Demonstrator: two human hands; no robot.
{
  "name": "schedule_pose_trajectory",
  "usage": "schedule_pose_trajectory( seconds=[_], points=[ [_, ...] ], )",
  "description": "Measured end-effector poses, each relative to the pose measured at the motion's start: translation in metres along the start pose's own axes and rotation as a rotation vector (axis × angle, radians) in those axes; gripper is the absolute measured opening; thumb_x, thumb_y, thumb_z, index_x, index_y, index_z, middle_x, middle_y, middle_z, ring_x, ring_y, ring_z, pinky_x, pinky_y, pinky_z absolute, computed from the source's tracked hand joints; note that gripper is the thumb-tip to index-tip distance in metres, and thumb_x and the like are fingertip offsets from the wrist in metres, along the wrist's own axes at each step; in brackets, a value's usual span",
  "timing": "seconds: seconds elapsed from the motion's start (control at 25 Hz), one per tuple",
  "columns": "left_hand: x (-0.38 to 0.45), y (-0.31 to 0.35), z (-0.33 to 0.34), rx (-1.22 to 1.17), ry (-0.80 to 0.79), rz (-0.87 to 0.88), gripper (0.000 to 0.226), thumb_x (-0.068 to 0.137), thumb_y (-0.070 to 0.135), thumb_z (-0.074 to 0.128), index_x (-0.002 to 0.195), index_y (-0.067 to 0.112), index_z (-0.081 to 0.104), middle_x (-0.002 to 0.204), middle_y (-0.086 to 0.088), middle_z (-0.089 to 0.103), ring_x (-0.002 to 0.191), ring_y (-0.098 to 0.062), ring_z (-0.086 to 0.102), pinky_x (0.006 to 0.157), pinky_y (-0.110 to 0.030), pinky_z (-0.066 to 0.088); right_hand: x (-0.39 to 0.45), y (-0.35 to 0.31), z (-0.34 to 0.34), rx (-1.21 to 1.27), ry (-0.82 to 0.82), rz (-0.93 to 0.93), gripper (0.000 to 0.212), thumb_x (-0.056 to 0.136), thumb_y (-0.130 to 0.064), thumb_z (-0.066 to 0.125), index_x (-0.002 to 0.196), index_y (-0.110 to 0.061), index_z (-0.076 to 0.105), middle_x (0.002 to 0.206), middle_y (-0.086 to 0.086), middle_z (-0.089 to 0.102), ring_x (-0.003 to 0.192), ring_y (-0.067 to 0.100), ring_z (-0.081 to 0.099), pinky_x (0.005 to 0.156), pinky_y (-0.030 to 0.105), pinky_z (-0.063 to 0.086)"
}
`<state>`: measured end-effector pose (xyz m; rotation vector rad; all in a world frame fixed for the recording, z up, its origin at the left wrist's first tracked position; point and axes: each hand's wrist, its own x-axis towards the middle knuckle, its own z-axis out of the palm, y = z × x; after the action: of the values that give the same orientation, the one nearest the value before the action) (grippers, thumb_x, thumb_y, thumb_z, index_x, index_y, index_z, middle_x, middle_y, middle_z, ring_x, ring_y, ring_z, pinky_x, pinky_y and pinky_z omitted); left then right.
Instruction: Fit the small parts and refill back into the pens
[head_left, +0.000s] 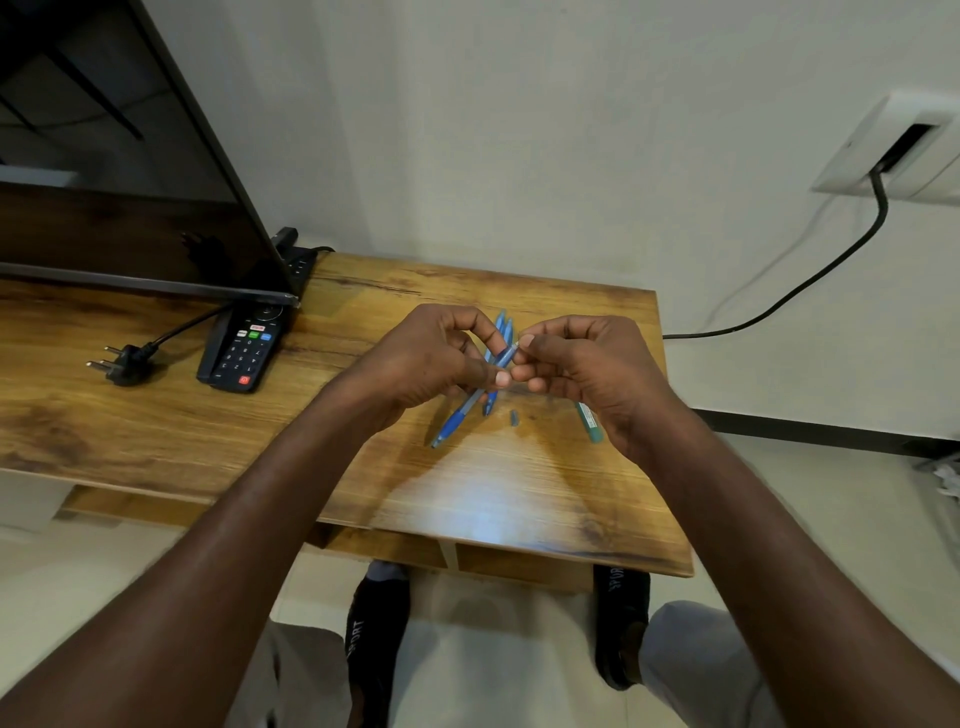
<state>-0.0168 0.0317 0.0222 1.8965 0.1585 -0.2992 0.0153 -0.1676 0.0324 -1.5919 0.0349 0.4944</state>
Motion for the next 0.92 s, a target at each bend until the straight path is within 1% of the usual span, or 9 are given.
schedule_pose_trajectory(
  seconds=[0.16,0.28,0.52,0.68,0.8,0.92],
  points=[
    [0.0000,-0.0002,0.0002,-0.013,0.009,0.010,0.029,0.080,0.008,0.088,0.103,0.006,0.073,0.080,-0.016,0.074,0.068,-0.016,0.070,0.054,-0.020,0.051,0.0007,-0.0002,-0.0007,-0.054,0.001,-0.004,0.011,0.094,0.000,0.072,0.103,0.007,0.074,0.091,0.023,0.079,0.075,0.024,0.077,0.066,0.027,0.063],
    [0.0004,-0.0008,0.0006,0.012,0.020,0.027,0.027,0.079,0.008,0.089,0.101,0.008,0.074,0.076,-0.013,0.074,0.068,-0.017,0.070,0.055,-0.019,0.051,0.0014,0.0007,-0.0010,-0.096,-0.012,-0.002,0.009,0.094,-0.001,0.072,0.101,0.004,0.075,0.087,0.020,0.079,0.076,0.027,0.078,0.067,0.030,0.063],
    [-0.0012,0.0003,0.0021,0.013,0.038,0.037,0.024,0.080,0.006,0.088,0.100,0.007,0.074,0.082,-0.025,0.075,0.069,-0.022,0.071,0.055,-0.020,0.052,0.0024,0.0019,-0.0015,-0.148,-0.009,-0.052,0.006,0.093,-0.002,0.073,0.098,0.002,0.075,0.083,0.018,0.079,0.072,0.026,0.077,0.065,0.031,0.062],
    [-0.0008,0.0000,0.0020,0.027,0.038,0.031,0.024,0.081,0.008,0.087,0.101,0.009,0.074,0.084,-0.025,0.075,0.071,-0.023,0.071,0.057,-0.022,0.053,0.0031,0.0034,-0.0019,-0.149,-0.016,-0.055,0.007,0.097,-0.005,0.072,0.100,0.001,0.076,0.085,0.017,0.080,0.071,0.024,0.077,0.065,0.030,0.062],
    [-0.0013,-0.0001,0.0011,0.002,0.039,0.021,0.025,0.083,0.008,0.086,0.105,0.008,0.073,0.085,-0.026,0.075,0.070,-0.022,0.071,0.054,-0.020,0.051,0.0042,0.0040,-0.0013,-0.122,0.004,-0.058,0.009,0.100,-0.005,0.069,0.102,0.000,0.076,0.087,0.017,0.080,0.070,0.023,0.077,0.063,0.029,0.062],
    [-0.0008,0.0008,0.0012,-0.022,0.043,0.015,0.025,0.084,0.007,0.085,0.105,0.006,0.072,0.083,-0.025,0.075,0.068,-0.023,0.070,0.052,-0.019,0.050,0.0049,0.0059,0.0003,-0.123,0.025,-0.095,0.008,0.098,-0.004,0.071,0.102,-0.004,0.078,0.087,0.015,0.080,0.072,0.025,0.078,0.063,0.031,0.062]
  ],
)
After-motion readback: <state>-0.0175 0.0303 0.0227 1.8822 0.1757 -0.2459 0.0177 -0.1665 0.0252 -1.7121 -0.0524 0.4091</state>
